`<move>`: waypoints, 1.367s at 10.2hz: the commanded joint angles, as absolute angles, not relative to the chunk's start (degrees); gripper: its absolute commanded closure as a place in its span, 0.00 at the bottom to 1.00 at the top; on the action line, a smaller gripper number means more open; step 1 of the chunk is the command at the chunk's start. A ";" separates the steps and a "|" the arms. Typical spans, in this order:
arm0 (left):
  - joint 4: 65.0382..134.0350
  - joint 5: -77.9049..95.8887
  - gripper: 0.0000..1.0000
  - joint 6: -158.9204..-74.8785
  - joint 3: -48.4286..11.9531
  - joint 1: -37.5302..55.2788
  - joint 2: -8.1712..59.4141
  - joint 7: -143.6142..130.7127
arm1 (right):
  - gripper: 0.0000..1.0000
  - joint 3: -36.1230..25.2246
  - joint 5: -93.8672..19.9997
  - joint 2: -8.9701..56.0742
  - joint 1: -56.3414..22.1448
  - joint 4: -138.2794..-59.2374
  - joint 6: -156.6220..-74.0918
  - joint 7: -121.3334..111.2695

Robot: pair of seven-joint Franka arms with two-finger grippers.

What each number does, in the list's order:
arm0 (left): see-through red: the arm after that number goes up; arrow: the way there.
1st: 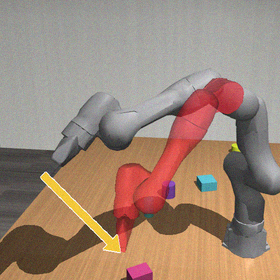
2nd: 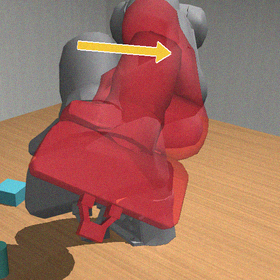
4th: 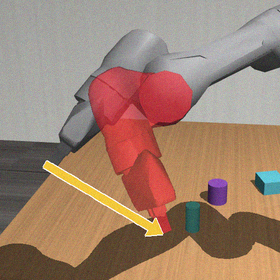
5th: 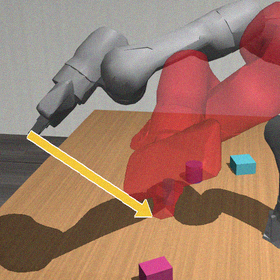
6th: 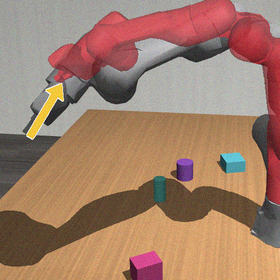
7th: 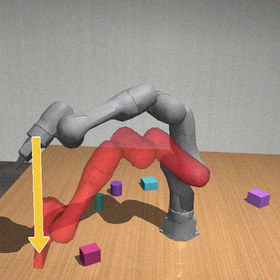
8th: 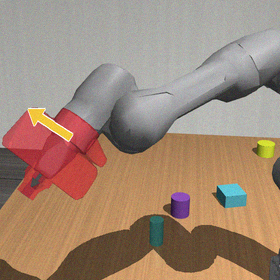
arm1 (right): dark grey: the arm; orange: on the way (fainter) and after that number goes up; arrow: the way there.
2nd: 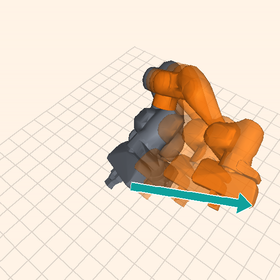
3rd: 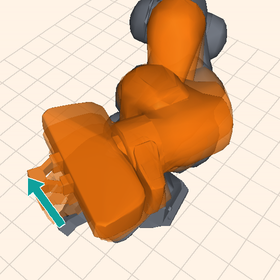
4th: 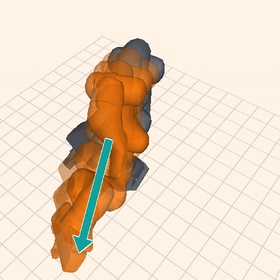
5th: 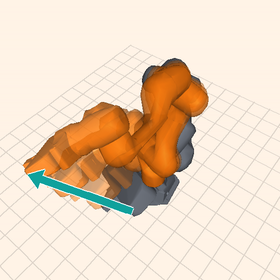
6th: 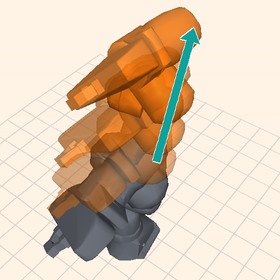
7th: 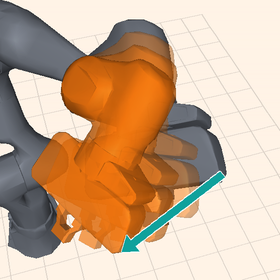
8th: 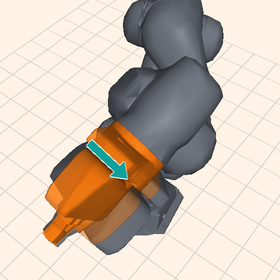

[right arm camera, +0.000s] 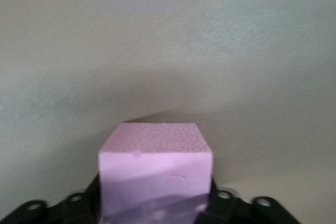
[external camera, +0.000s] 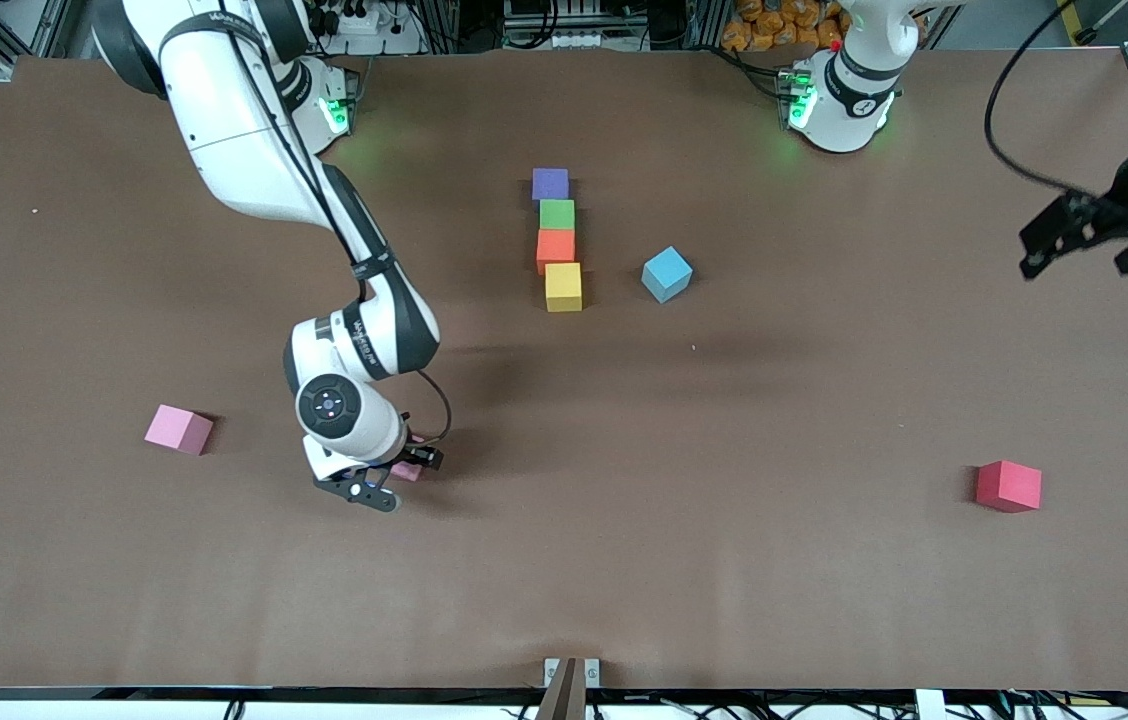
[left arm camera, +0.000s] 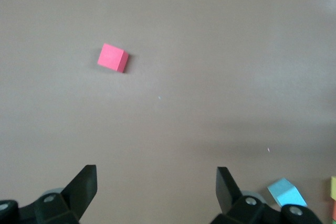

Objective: Arrange blocks into number 1
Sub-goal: 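Set the pink cube beside the yellow cube with the right gripper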

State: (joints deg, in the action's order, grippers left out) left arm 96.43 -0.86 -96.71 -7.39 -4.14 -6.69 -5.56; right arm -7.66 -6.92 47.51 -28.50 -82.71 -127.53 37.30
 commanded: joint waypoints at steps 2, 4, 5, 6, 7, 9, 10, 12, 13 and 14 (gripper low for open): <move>92.73 1.66 0.00 -92.81 -5.89 -3.07 -5.54 -4.31 | 1.00 -7.73 -6.94 46.32 -31.97 -82.53 -127.53 37.53; 92.11 5.44 0.00 -92.64 -0.47 -0.38 -5.89 -2.13 | 1.00 -7.82 -6.94 44.75 -36.45 -82.27 -126.65 37.79; 92.11 5.36 0.00 -92.64 2.69 1.30 -6.15 -0.63 | 1.00 -7.82 -6.77 44.48 -39.35 -80.79 -124.65 38.40; 91.85 4.67 0.00 -92.64 3.16 1.32 -6.24 -0.70 | 1.00 -7.91 -6.59 44.56 -41.55 -78.42 -121.84 37.97; 91.58 4.57 0.00 -92.64 3.25 1.14 -6.15 -0.79 | 1.00 -7.74 -5.81 44.56 -43.31 -78.14 -121.38 37.53; 91.58 4.57 0.00 -92.64 3.25 0.79 -5.98 -0.97 | 1.00 -4.43 -4.40 44.47 -45.96 -78.75 -120.85 36.92; 91.58 4.57 0.00 -92.64 3.25 0.79 -5.89 -1.05 | 1.00 -0.91 -3.52 43.86 -45.01 -79.27 -120.68 37.00; 91.58 4.57 0.00 -92.64 3.34 0.62 -5.80 -0.97 | 1.00 3.24 -3.16 42.54 -43.34 -82.95 -121.37 37.79; 91.58 4.48 0.00 -92.64 3.34 0.27 -5.80 -0.97 | 1.00 4.03 -3.16 41.67 -42.98 -85.23 -121.99 38.14; 91.67 4.13 0.00 -92.64 3.25 0.26 -5.80 -0.88 | 1.00 4.22 -3.16 40.36 -42.72 -88.56 -124.52 38.14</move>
State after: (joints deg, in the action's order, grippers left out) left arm 92.95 4.13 -93.99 2.91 0.19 -6.32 -1.55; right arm 2.15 -4.38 44.43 -44.88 -81.89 -121.95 37.60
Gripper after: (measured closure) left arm 0.000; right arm 0.401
